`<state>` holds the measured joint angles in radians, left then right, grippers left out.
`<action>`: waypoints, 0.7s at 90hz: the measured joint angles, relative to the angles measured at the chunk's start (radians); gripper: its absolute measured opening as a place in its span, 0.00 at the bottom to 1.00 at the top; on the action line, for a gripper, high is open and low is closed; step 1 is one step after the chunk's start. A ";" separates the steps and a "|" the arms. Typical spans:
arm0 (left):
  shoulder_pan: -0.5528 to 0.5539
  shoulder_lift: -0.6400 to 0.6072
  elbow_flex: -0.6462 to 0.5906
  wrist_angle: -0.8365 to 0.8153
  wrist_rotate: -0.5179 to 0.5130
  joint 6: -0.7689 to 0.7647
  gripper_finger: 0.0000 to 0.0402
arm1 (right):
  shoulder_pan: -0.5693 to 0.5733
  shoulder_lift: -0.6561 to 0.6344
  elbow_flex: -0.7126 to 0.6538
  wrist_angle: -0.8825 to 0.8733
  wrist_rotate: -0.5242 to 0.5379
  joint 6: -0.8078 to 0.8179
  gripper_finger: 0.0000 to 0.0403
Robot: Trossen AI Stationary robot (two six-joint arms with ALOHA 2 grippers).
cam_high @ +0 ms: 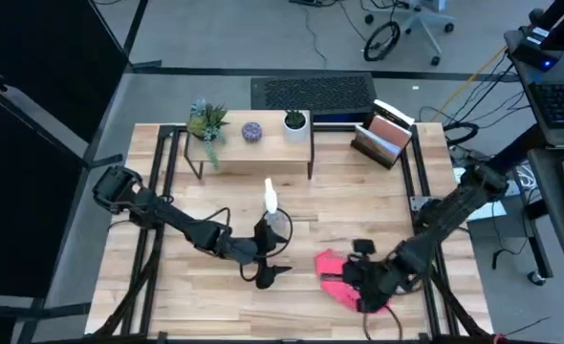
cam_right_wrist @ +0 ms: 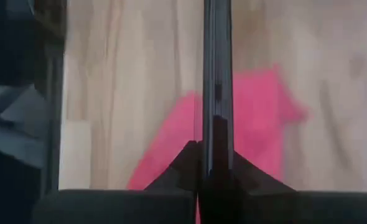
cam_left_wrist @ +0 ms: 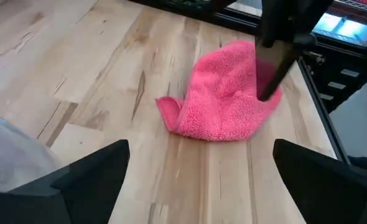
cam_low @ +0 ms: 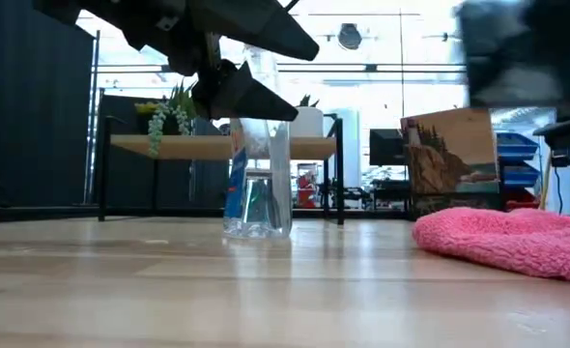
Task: Apply microfiber cloth
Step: Wipe the black cellphone with the pink microfiber cloth
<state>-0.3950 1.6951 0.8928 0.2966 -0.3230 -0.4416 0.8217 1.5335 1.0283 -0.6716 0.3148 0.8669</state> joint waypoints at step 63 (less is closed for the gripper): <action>0.000 0.000 -0.001 0.042 0.058 0.032 0.96 | -0.179 0.144 -0.109 0.653 -0.002 -0.386 0.02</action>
<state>-0.3950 1.6951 0.8921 0.3390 -0.2648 -0.4095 0.6423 1.6776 0.9193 -0.0189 0.3132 0.4808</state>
